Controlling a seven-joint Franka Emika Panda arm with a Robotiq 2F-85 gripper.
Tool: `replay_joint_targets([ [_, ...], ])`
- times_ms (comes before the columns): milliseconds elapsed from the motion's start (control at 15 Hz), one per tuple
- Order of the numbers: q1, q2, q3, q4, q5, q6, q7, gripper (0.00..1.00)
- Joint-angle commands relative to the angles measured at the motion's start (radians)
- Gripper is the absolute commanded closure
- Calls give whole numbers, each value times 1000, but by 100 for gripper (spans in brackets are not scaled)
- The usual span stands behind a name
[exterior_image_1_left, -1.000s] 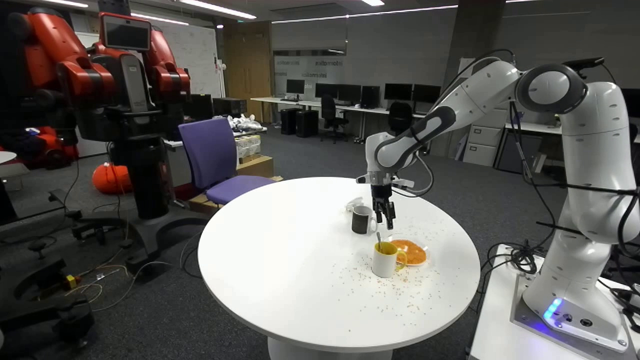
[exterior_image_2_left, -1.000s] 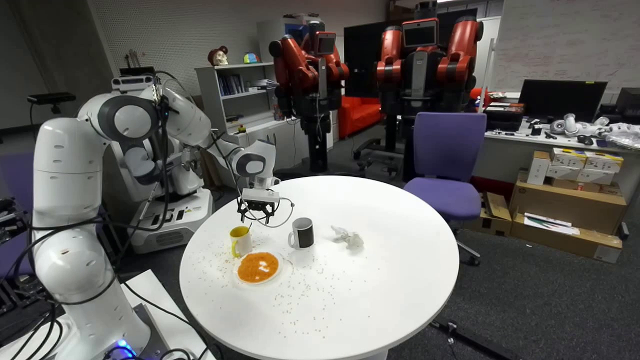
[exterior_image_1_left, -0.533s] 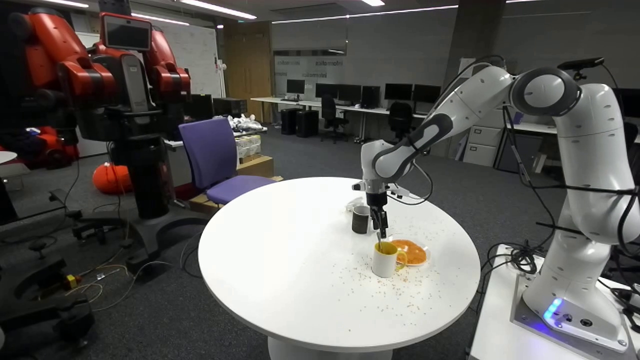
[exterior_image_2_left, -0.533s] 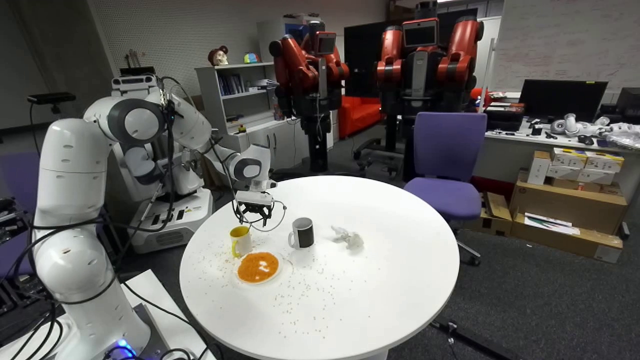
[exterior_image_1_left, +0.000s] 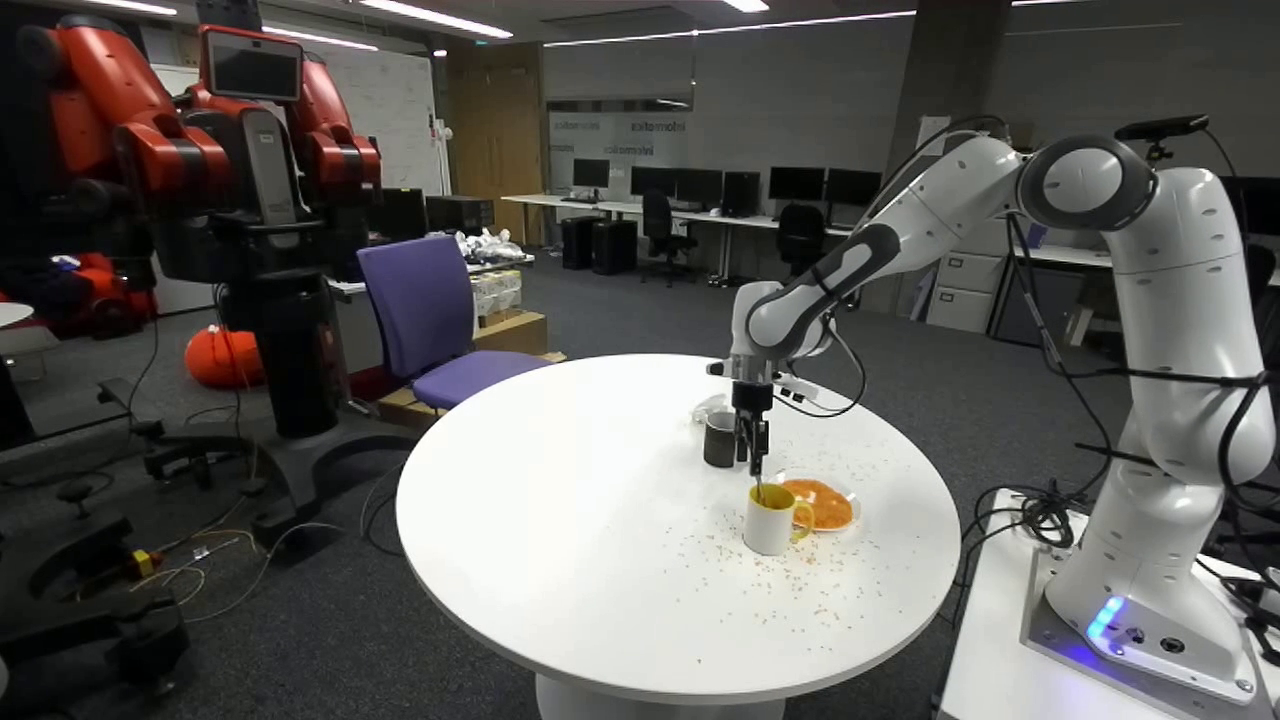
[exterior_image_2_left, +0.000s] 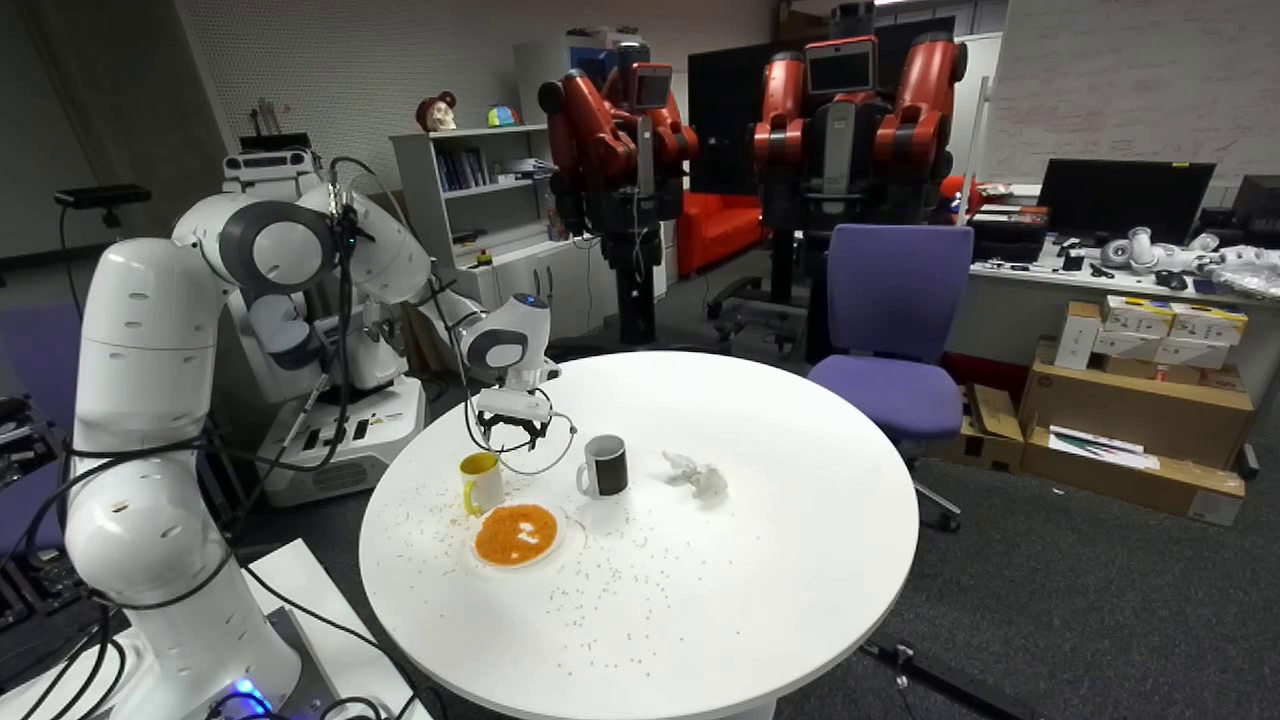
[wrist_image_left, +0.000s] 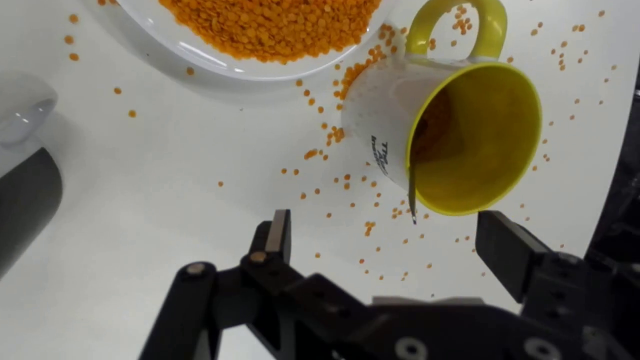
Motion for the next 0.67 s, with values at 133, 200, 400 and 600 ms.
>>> replay_joint_targets([
  [133,-60,-21,15,-11,101,-68,-108,0],
  [200,-61,-21,10,-6,99,-93,-102,0],
  [400,-62,-15,2,11,89,-191,-90,0],
  [600,-50,-13,-7,24,76,-238,-82,0],
])
